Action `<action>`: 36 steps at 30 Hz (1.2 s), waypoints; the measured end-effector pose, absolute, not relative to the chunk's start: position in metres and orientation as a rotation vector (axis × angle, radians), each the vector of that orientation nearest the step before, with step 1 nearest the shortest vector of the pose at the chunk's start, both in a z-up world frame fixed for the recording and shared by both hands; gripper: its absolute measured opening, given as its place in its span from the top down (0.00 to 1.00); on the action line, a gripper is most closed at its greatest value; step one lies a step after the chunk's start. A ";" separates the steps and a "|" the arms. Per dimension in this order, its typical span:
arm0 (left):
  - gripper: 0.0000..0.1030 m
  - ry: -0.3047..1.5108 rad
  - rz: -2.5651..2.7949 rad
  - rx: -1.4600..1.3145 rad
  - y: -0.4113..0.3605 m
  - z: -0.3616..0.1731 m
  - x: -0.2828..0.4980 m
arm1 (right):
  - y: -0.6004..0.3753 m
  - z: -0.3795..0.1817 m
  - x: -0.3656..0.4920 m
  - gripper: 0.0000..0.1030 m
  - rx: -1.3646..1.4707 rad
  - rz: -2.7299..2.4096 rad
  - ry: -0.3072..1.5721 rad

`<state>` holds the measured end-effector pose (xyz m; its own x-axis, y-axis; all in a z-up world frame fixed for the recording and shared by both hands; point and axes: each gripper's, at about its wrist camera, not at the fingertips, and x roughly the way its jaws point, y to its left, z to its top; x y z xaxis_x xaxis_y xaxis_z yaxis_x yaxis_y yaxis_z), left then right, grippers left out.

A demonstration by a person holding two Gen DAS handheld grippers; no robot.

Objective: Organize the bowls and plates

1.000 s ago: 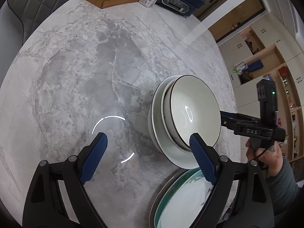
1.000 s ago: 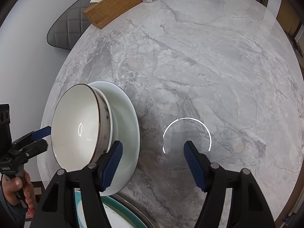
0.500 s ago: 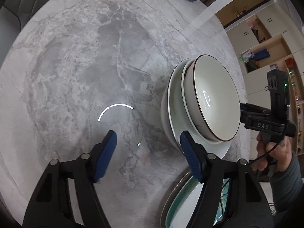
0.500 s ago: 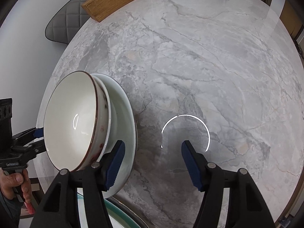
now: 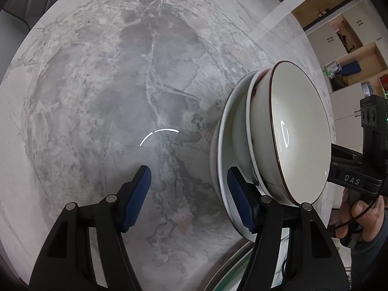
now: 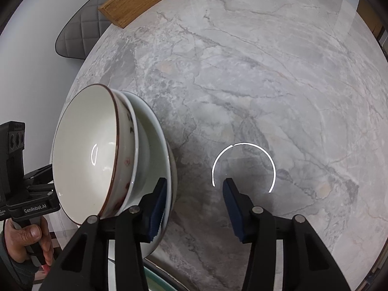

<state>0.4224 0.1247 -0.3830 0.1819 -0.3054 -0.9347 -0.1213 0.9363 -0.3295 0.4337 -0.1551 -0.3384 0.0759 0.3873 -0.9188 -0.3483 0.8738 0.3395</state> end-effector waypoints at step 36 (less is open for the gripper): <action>0.84 1.252 -0.260 -0.287 0.058 -0.337 0.419 | -0.169 -0.285 0.419 0.83 0.110 0.575 1.280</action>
<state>0.4187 0.0581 -0.3373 0.2931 -0.3470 -0.8909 0.0365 0.9352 -0.3522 0.4187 -0.1694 -0.2847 0.1674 0.4624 -0.8707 -0.3431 0.8553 0.3883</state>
